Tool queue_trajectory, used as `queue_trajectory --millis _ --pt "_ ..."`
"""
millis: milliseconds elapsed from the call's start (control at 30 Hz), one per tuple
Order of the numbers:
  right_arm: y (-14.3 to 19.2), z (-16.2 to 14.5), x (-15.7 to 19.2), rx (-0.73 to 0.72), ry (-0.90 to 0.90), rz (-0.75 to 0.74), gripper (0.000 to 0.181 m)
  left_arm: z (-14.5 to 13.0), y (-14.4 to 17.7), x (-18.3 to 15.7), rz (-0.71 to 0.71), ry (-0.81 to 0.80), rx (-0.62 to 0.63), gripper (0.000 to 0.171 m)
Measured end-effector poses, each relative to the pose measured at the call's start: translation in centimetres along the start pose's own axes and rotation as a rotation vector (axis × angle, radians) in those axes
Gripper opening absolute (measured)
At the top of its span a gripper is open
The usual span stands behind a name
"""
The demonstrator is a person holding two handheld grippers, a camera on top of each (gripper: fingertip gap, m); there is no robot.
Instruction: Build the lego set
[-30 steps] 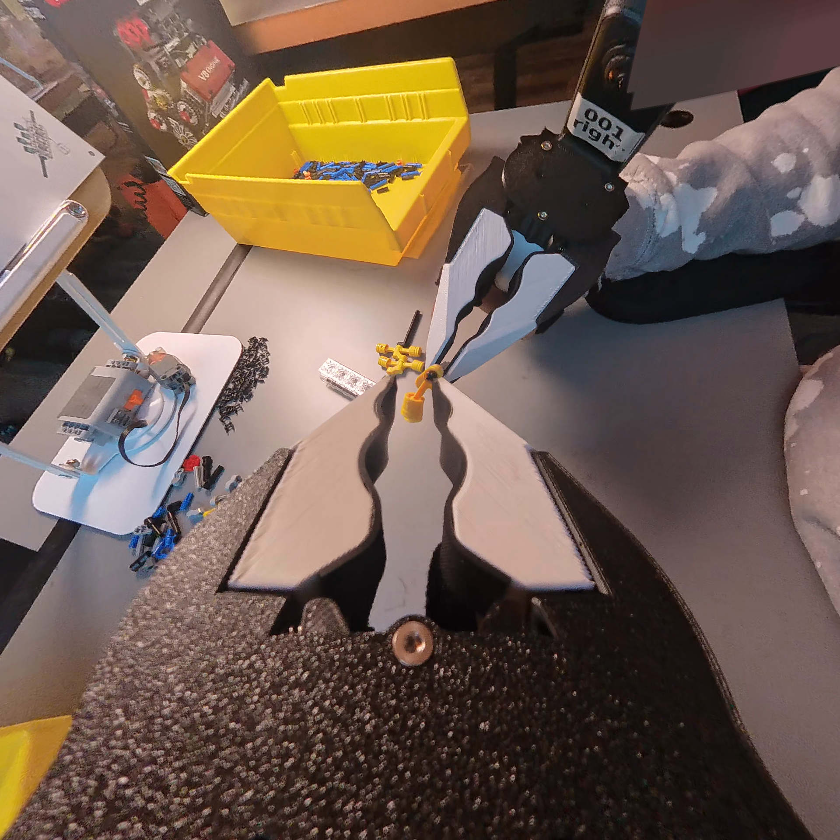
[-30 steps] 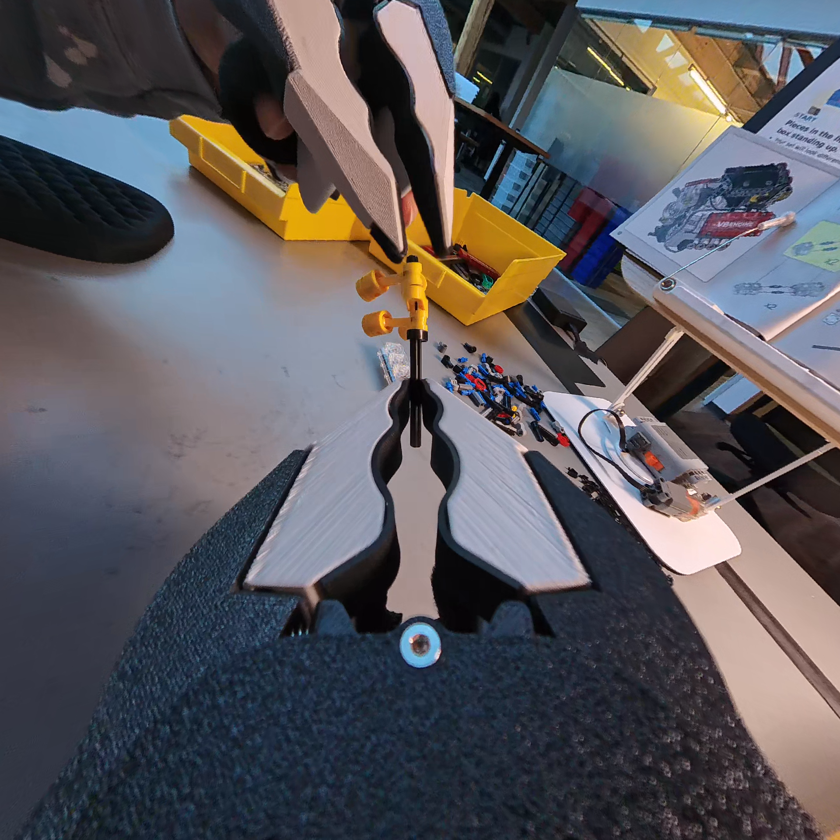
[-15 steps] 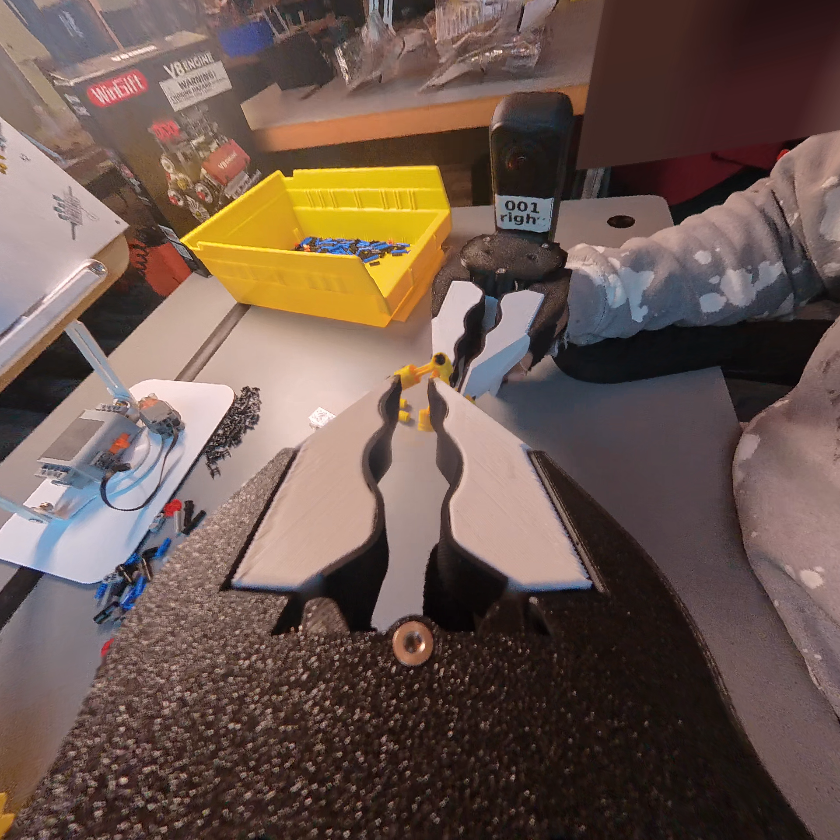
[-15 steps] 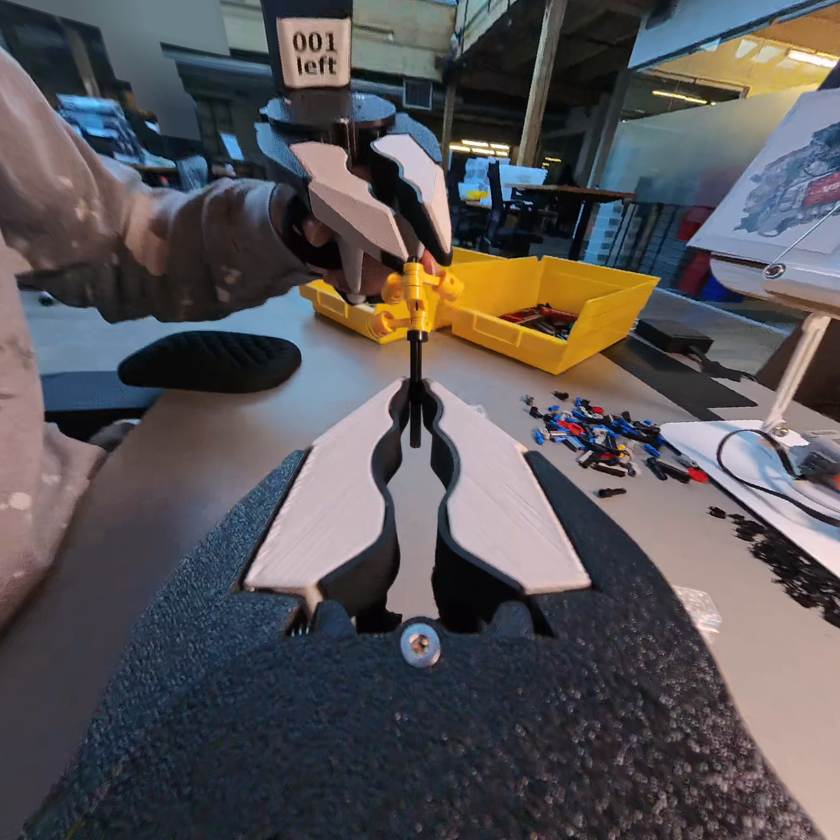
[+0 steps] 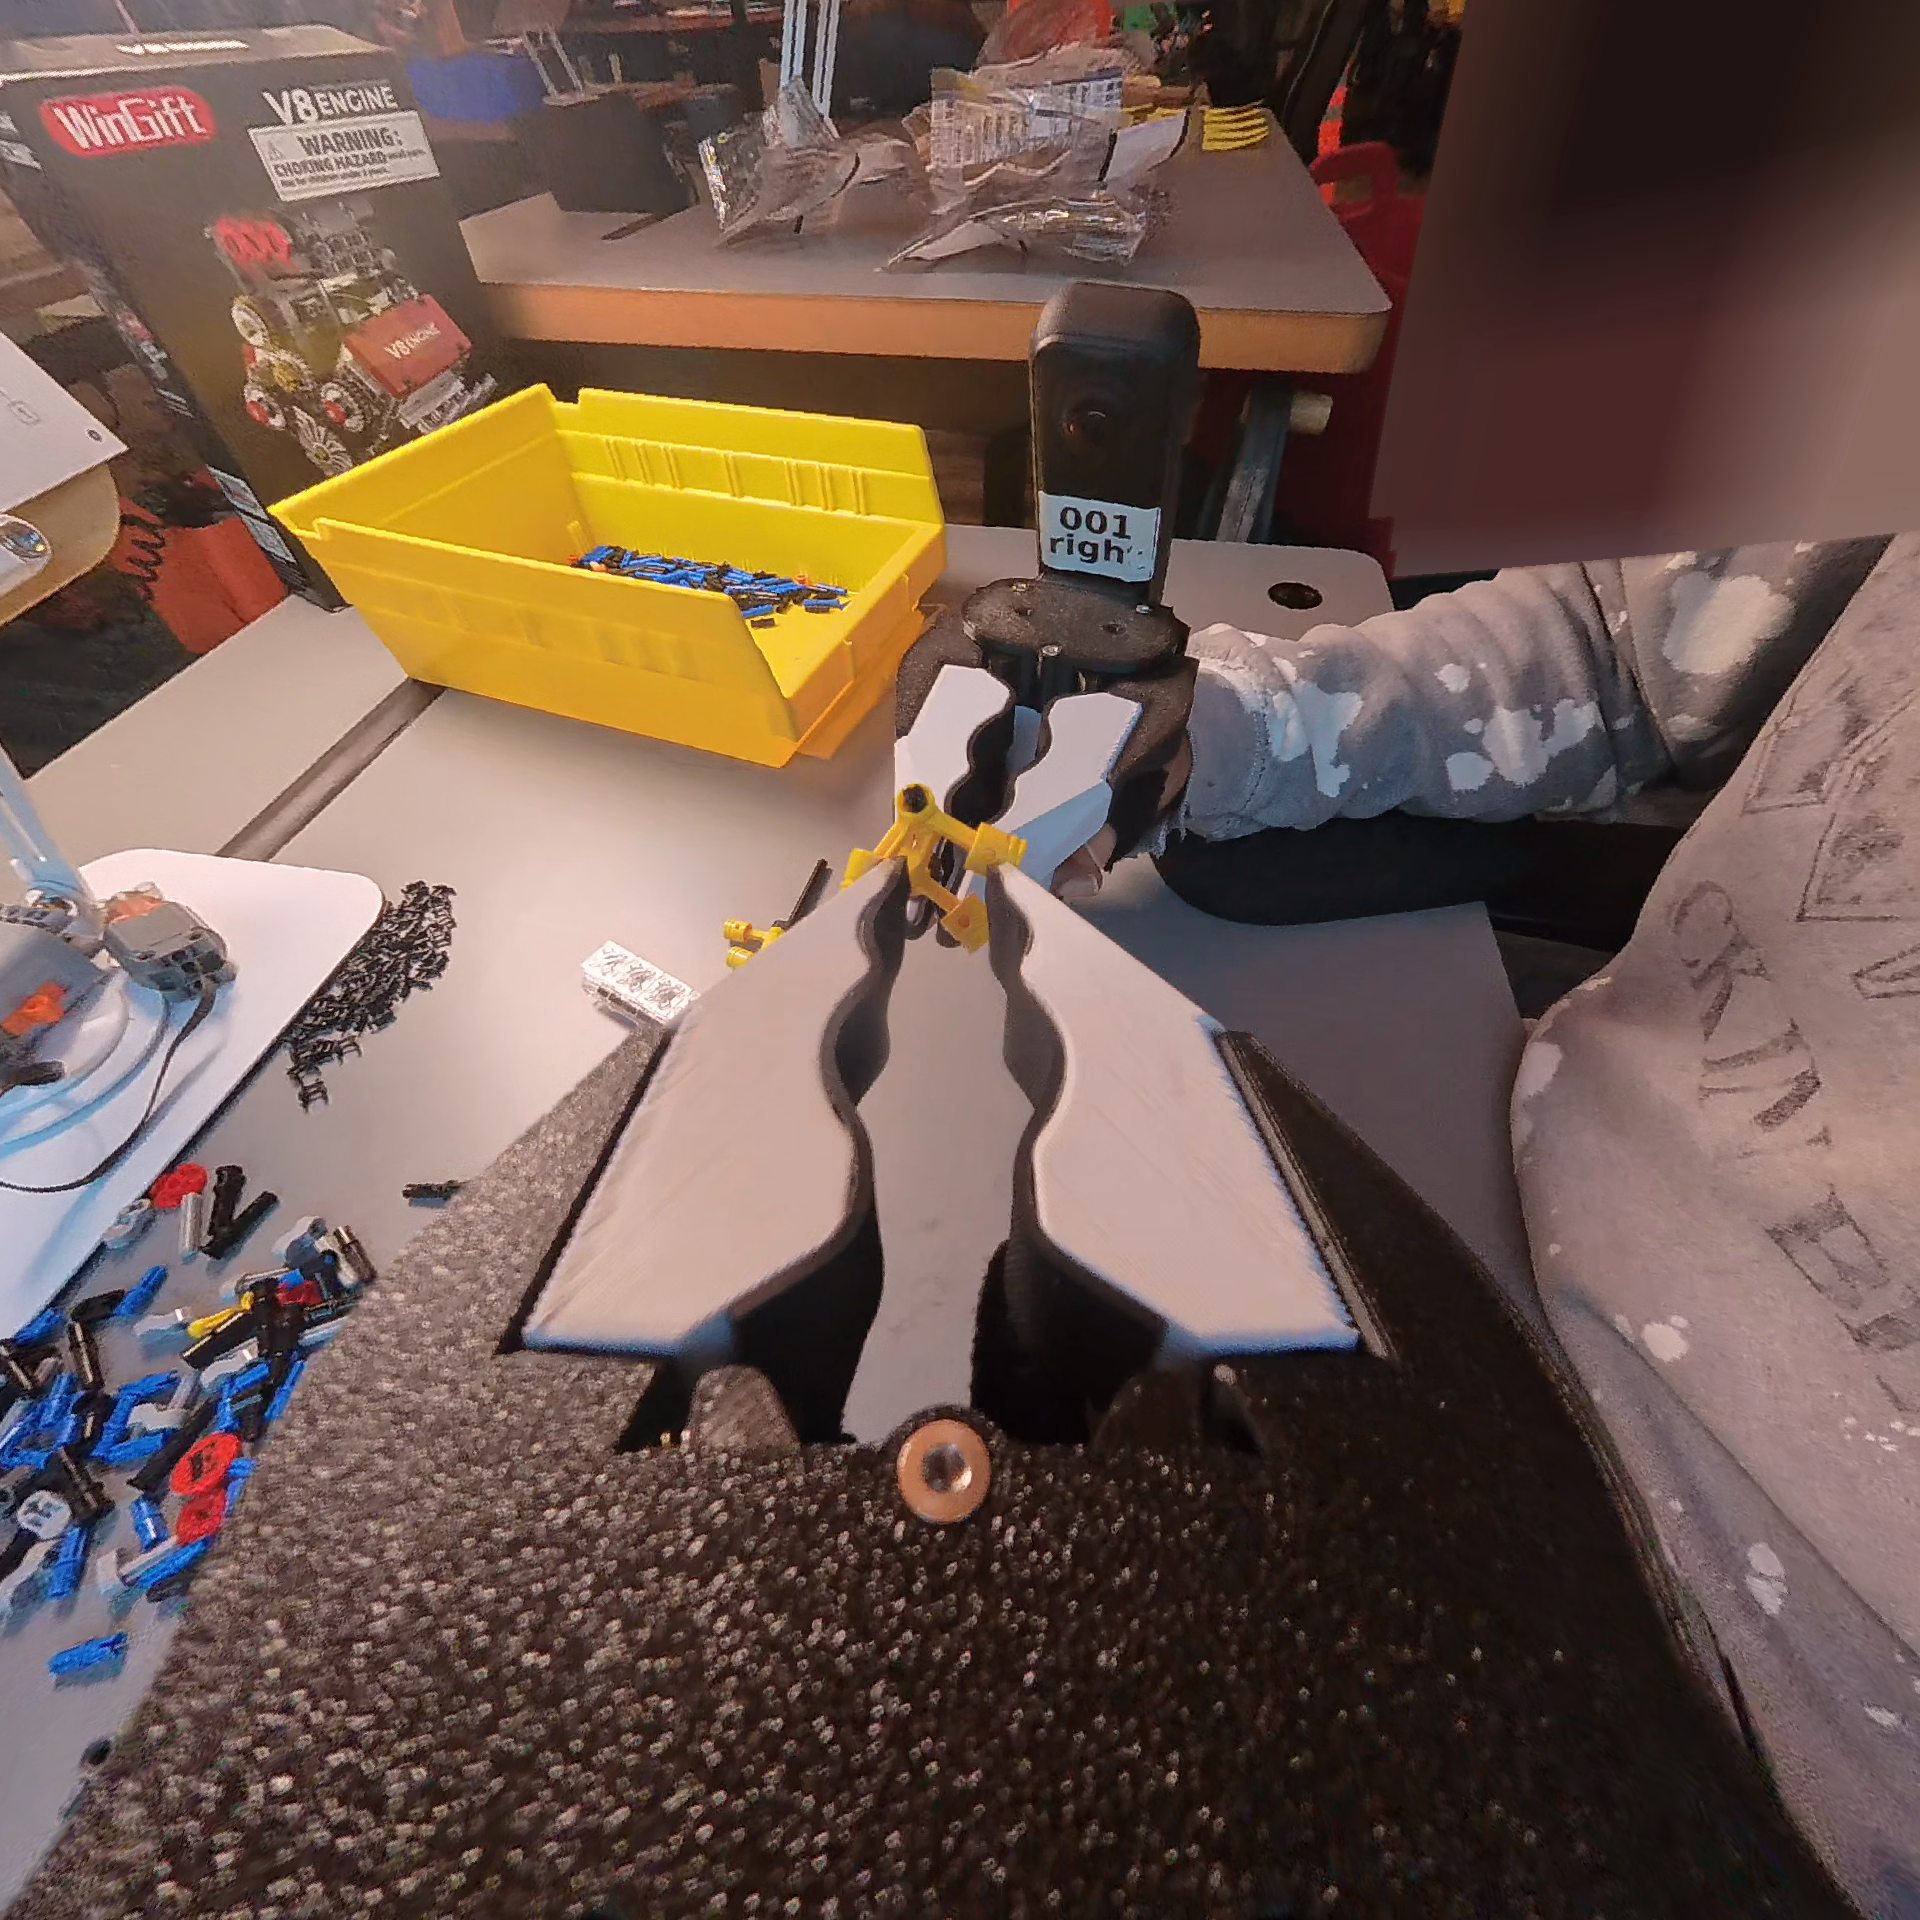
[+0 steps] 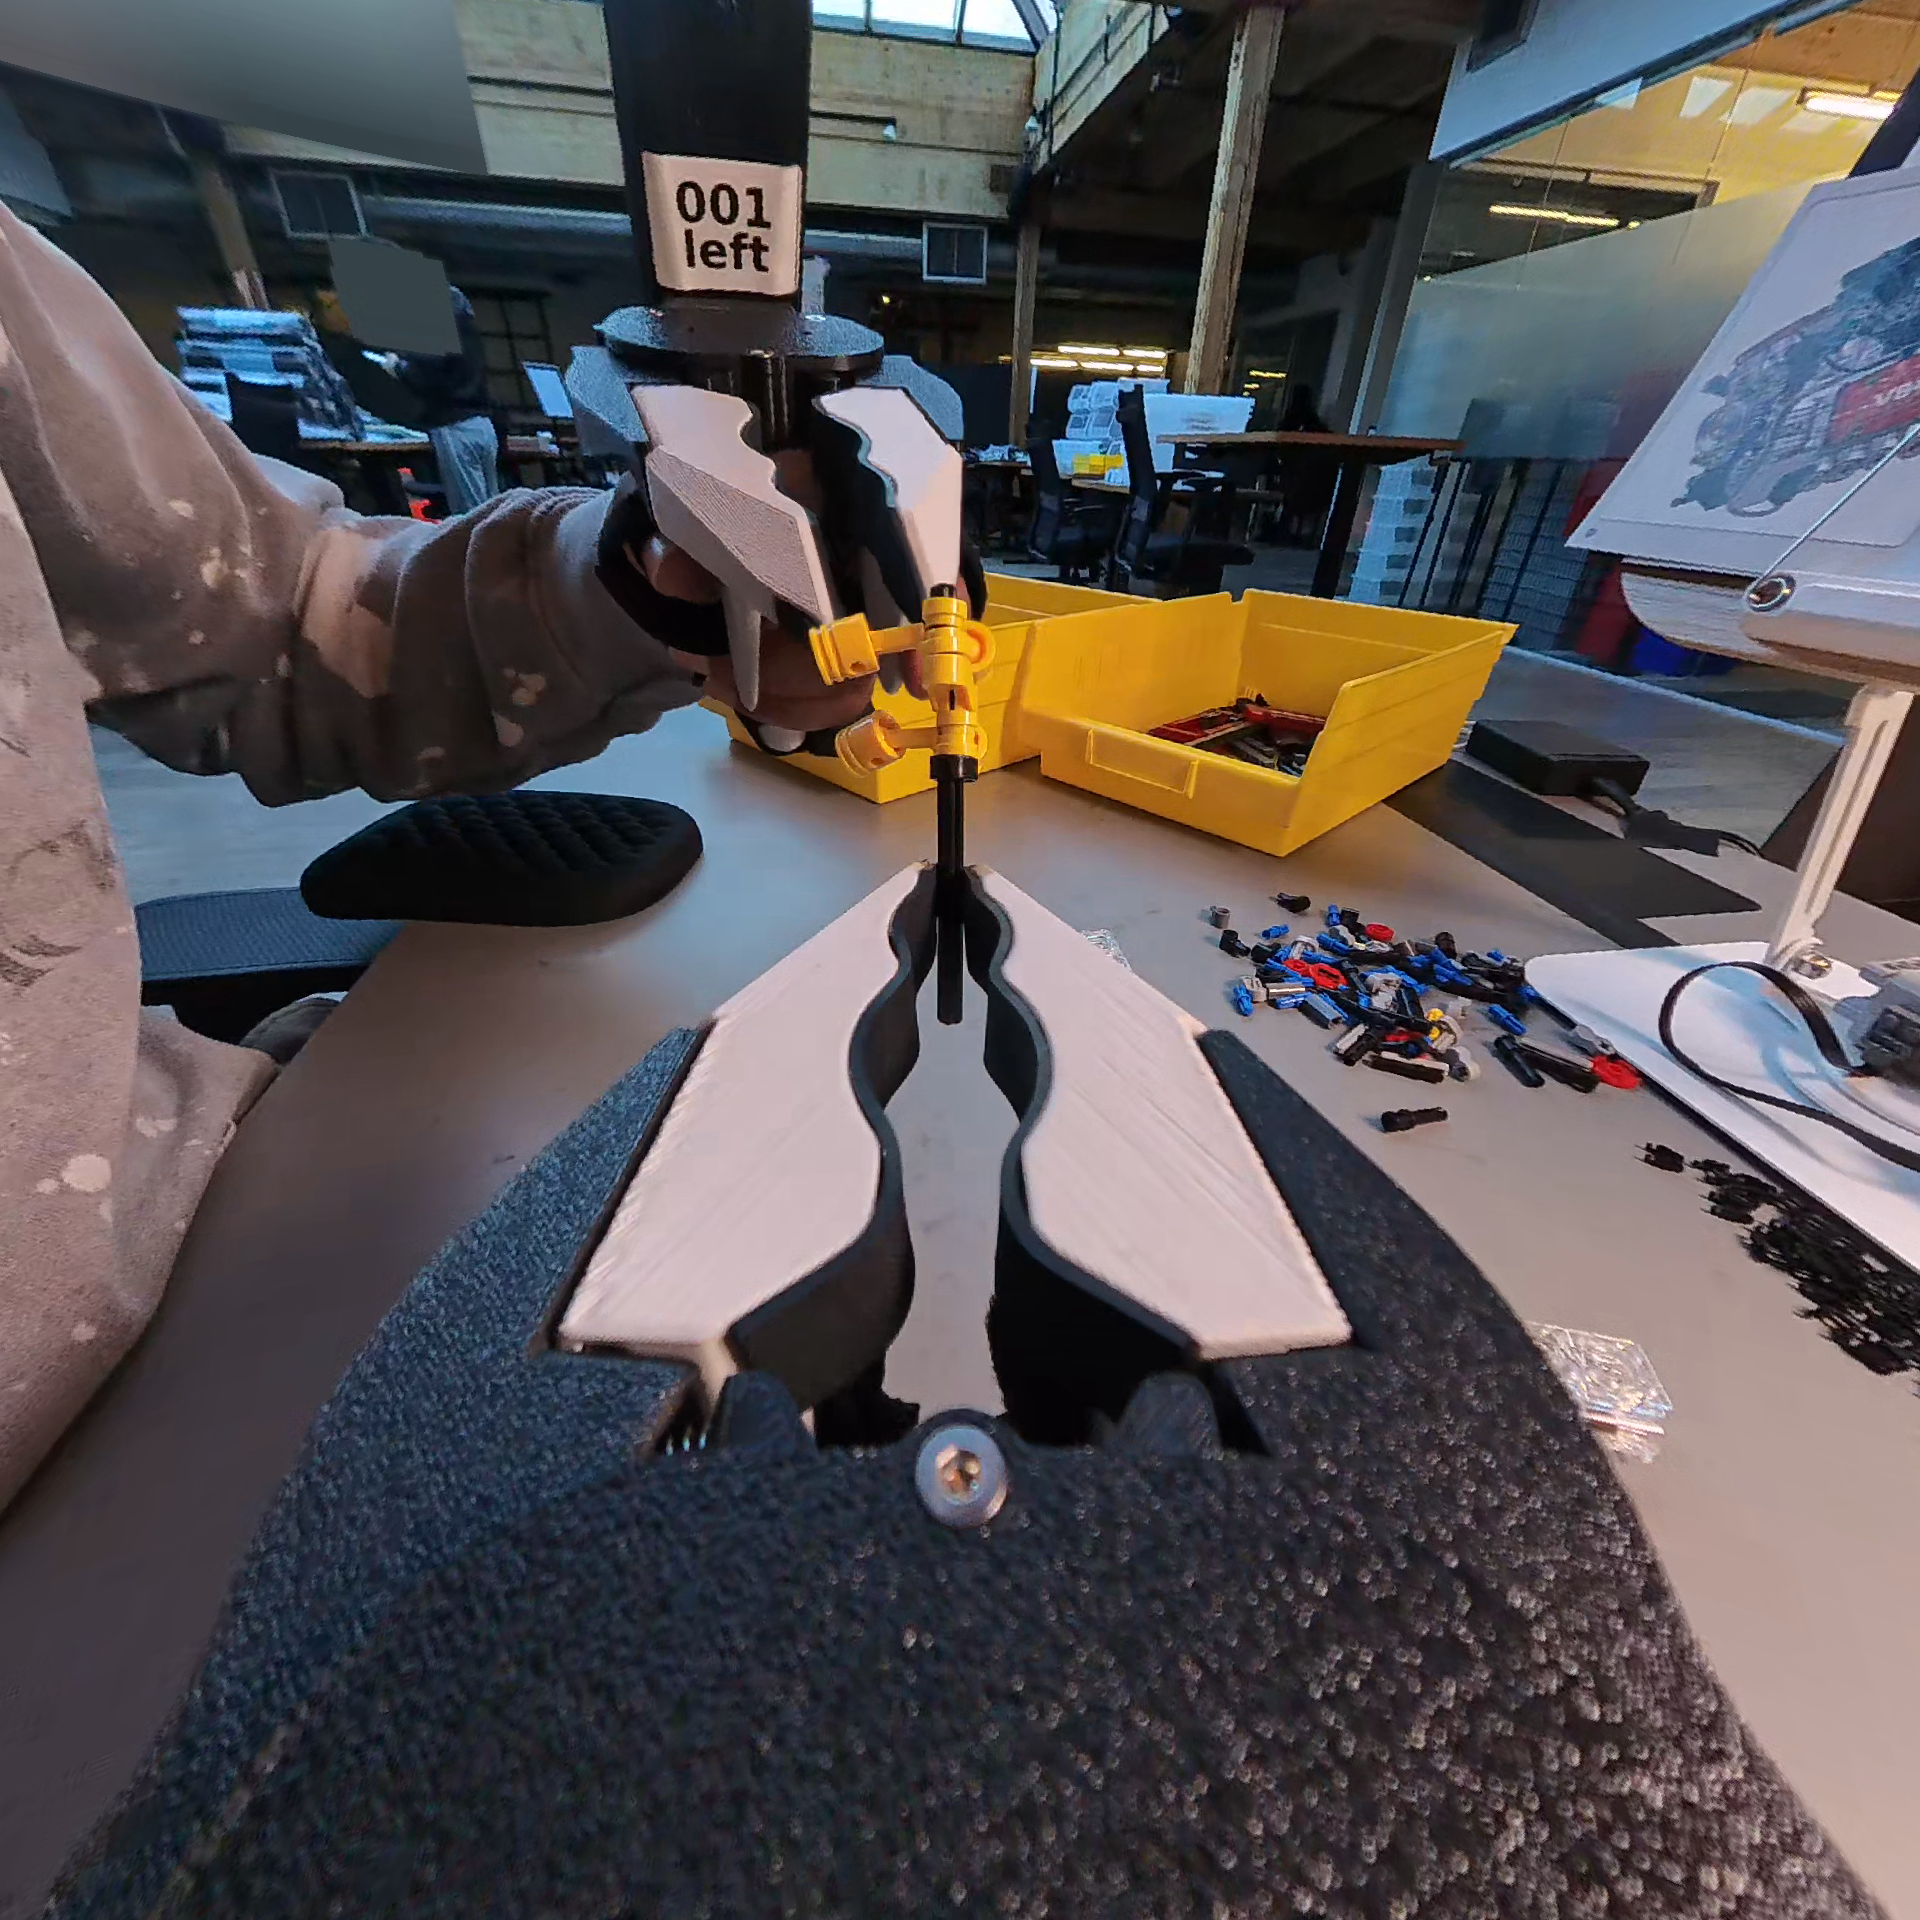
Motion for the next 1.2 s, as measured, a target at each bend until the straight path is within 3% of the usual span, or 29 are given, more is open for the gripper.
queue_trajectory --millis 633,1000,1200 --pt "0.3 -0.7 -1.4 0.058 0.057 -0.096 0.004 0.7 0.6 0.6 0.024 0.035 -0.061 0.015" --pt "0.2 -1.3 -2.1 0.119 0.110 -0.168 0.004 -0.7 -1.0 2.2 0.266 -0.049 0.057 0.010" --pt "0.2 -1.3 -2.1 0.117 0.110 -0.164 0.004 -0.2 -0.3 2.0 0.262 -0.051 0.027 0.010"
Point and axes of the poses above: each gripper's, where its closed fingertips meet, y back along the fingers, z out of its top, x = y × z across the jaws, the point moved 1 cm from there along y, back along the fingers, and after that the axes turned 4 degrees about y, right-handed, at the moved point
